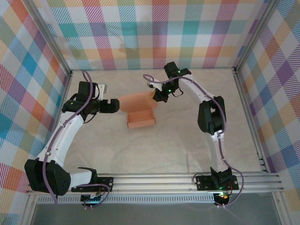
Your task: Fold the paper box
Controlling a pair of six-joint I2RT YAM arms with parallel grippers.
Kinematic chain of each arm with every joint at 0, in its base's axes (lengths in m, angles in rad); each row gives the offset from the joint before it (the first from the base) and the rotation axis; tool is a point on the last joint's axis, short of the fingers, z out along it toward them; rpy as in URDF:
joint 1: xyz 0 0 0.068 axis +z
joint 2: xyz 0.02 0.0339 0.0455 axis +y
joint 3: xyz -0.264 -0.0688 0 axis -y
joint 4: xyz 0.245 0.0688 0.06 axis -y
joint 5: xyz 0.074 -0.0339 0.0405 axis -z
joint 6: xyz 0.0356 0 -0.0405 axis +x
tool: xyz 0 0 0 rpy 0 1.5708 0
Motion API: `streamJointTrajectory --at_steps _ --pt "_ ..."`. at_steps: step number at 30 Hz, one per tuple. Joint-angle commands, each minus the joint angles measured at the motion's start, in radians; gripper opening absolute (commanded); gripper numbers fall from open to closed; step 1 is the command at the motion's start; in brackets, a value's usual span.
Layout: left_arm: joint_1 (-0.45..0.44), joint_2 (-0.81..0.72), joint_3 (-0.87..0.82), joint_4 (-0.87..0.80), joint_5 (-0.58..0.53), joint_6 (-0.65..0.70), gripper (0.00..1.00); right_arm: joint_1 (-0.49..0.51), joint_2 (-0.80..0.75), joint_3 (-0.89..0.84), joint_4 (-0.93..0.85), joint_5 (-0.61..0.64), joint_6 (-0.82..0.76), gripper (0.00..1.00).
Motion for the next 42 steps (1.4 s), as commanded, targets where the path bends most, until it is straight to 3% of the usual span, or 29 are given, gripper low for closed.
streamJointTrajectory --at_steps 1,4,7,18,29,34,42 --pt "0.014 -0.008 0.011 0.021 0.063 0.041 0.97 0.006 -0.102 -0.091 0.143 0.008 -0.002 0.0" --pt "0.01 0.009 0.015 0.031 0.147 0.058 0.86 0.008 -0.146 -0.151 0.165 0.016 -0.006 0.0" --pt "-0.01 0.038 0.036 0.018 0.202 0.097 0.82 0.008 -0.181 -0.201 0.181 0.026 -0.004 0.0" --pt "-0.116 0.202 0.162 -0.06 0.179 0.405 0.74 0.009 -0.257 -0.312 0.182 0.024 0.0 0.0" --pt "-0.118 0.449 0.401 -0.267 0.236 0.623 0.62 0.005 -0.294 -0.374 0.15 -0.031 -0.024 0.0" --pt "-0.095 0.522 0.457 -0.303 0.221 0.668 0.61 -0.002 -0.301 -0.373 0.134 -0.057 -0.029 0.0" --pt "-0.054 0.512 0.458 -0.306 0.247 0.718 0.67 -0.014 -0.294 -0.364 0.118 -0.073 -0.032 0.0"
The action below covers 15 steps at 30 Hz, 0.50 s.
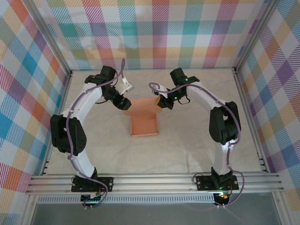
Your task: Fold the paper box
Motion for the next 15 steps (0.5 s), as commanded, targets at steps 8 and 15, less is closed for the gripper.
streamJointTrajectory --at_steps 8,15 --pt "0.028 0.013 0.014 -0.069 0.07 0.044 0.53 -0.005 -0.02 0.027 -0.048 -0.062 -0.03 0.0" --pt "0.027 0.057 0.021 -0.091 0.044 0.056 0.36 -0.004 -0.016 0.033 -0.058 -0.07 -0.026 0.0"
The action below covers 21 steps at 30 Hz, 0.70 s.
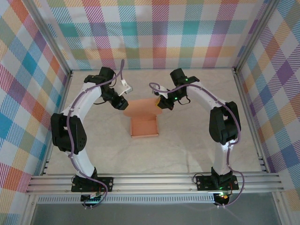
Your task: Fold the paper box
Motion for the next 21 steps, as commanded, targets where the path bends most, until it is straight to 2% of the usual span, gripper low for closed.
streamJointTrajectory --at_steps 1,6,13,21 --pt "0.007 0.031 0.021 -0.055 0.01 0.023 0.36 -0.005 -0.014 0.033 -0.036 -0.063 -0.024 0.0" --pt "0.001 0.034 0.017 -0.058 0.009 0.025 0.35 -0.005 -0.015 0.035 -0.036 -0.062 -0.021 0.0" --pt "-0.003 0.039 0.023 -0.065 0.032 0.005 0.02 -0.006 -0.014 0.041 -0.033 -0.058 -0.008 0.0" --pt "-0.009 0.002 -0.009 0.008 0.038 -0.098 0.0 0.014 -0.048 -0.009 0.072 0.031 0.08 0.0"
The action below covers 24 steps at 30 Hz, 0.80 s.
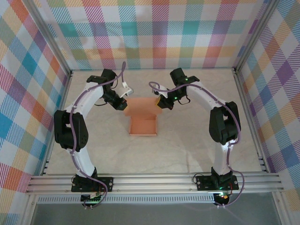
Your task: Fold the paper box
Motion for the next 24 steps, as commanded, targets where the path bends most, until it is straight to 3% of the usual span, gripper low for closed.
streamJointTrajectory --at_steps 1,5,17,24 --pt "-0.008 -0.047 -0.018 0.048 0.027 -0.085 0.0 0.016 -0.06 -0.031 0.093 0.028 0.065 0.0" --pt "-0.027 -0.068 -0.022 0.097 0.022 -0.228 0.0 0.036 -0.087 -0.063 0.211 0.13 0.236 0.0" --pt "-0.141 -0.14 -0.094 0.307 -0.225 -0.706 0.0 0.136 -0.202 -0.254 0.505 0.481 0.743 0.0" --pt "-0.207 -0.169 -0.149 0.424 -0.326 -0.829 0.0 0.217 -0.234 -0.349 0.63 0.721 1.037 0.0"
